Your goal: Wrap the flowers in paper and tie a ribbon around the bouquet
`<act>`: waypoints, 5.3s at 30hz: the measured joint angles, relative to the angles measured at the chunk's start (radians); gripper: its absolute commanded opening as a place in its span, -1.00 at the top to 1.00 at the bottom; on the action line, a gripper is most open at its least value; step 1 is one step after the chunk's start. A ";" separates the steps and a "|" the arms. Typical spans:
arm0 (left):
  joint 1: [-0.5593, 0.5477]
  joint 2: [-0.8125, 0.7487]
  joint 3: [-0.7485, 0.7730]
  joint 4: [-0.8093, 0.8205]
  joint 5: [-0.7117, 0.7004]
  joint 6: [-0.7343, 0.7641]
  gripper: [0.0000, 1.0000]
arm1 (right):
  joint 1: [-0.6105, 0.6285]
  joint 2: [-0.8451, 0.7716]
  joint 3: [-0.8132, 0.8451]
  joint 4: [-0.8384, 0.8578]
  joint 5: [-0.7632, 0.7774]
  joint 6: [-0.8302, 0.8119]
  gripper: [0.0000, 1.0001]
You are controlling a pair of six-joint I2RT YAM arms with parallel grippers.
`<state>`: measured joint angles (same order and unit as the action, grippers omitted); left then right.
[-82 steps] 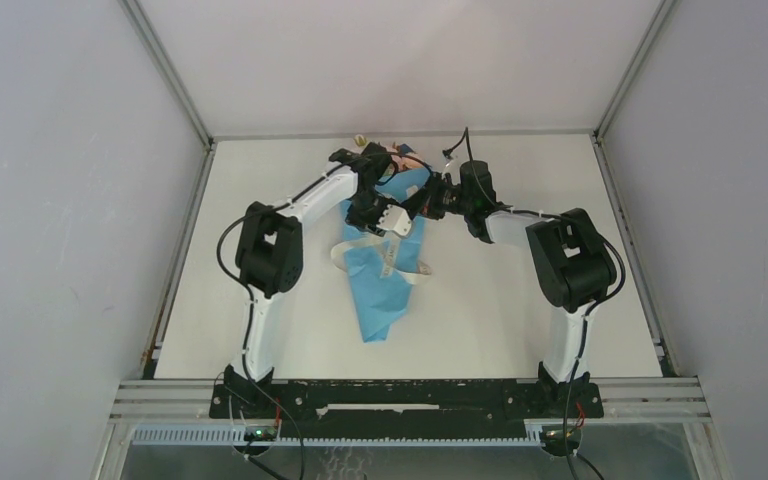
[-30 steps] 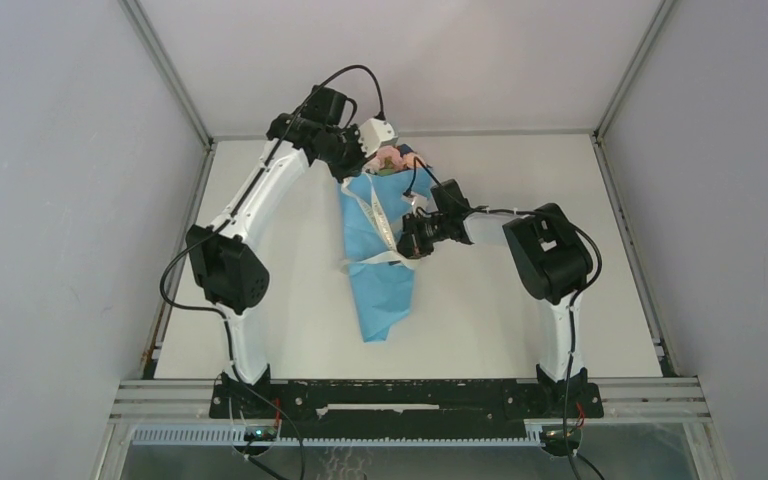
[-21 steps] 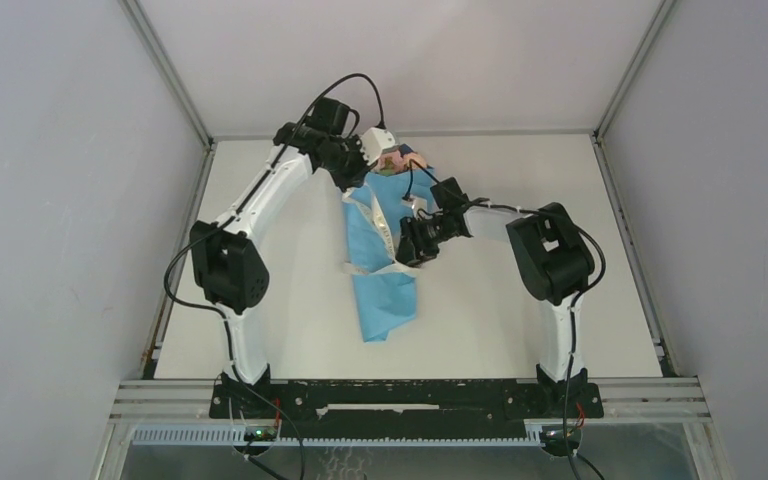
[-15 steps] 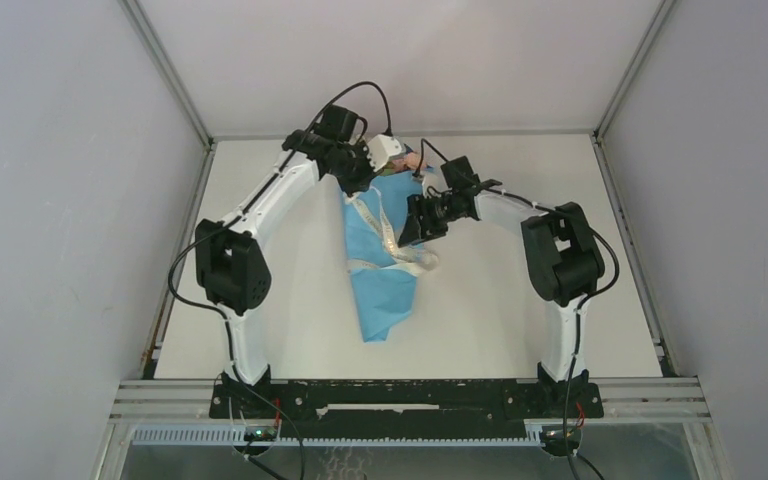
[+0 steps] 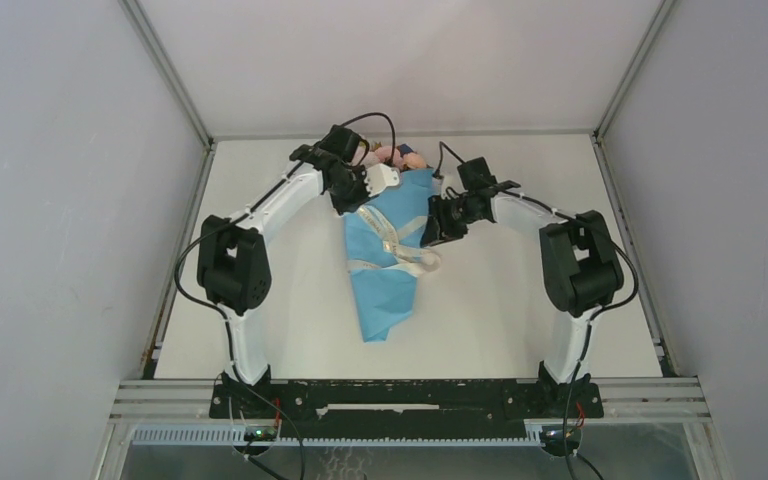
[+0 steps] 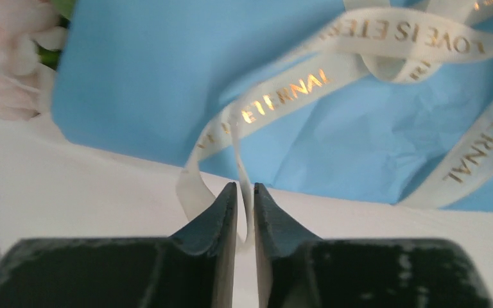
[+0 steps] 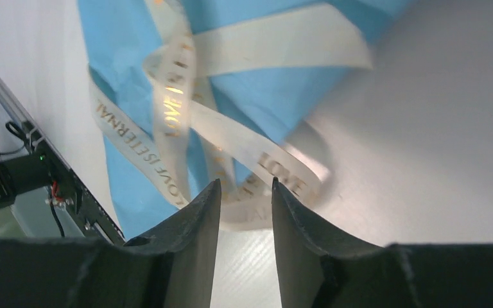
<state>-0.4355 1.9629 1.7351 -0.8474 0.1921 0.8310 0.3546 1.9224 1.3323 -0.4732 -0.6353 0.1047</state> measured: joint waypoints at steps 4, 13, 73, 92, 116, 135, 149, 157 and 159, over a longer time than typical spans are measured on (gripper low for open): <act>-0.001 -0.009 0.000 -0.128 0.002 0.140 -0.12 | -0.053 -0.039 -0.073 0.022 0.044 0.062 -0.02; -0.150 -0.031 0.008 -0.316 0.084 0.278 -0.50 | -0.055 -0.018 -0.108 0.048 0.081 0.101 0.08; -0.229 0.046 0.197 -0.228 0.186 0.075 1.00 | 0.029 0.101 -0.039 0.319 -0.318 0.233 1.00; -0.229 0.064 0.154 -0.158 0.177 0.039 1.00 | -0.051 0.108 -0.037 0.158 -0.270 0.122 -0.12; -0.214 0.087 0.144 -0.049 0.206 -0.044 1.00 | -0.102 0.124 0.067 0.303 -0.106 0.249 0.06; -0.206 0.087 0.144 -0.053 0.207 -0.037 1.00 | -0.026 0.249 0.100 0.163 -0.457 0.113 0.89; -0.205 0.092 0.144 -0.074 0.207 -0.037 1.00 | -0.062 0.251 0.172 0.006 -0.449 0.003 0.06; -0.203 0.105 0.144 -0.074 0.208 -0.037 1.00 | -0.149 0.226 0.154 0.157 -0.390 0.116 0.12; -0.198 0.106 0.144 -0.072 0.208 -0.038 1.00 | -0.171 0.163 0.058 0.297 -0.392 0.194 0.10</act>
<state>-0.6338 2.0689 1.8790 -0.9199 0.4004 0.7933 0.1841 2.0857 1.3903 -0.1764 -1.0275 0.2989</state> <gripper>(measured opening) 0.005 0.444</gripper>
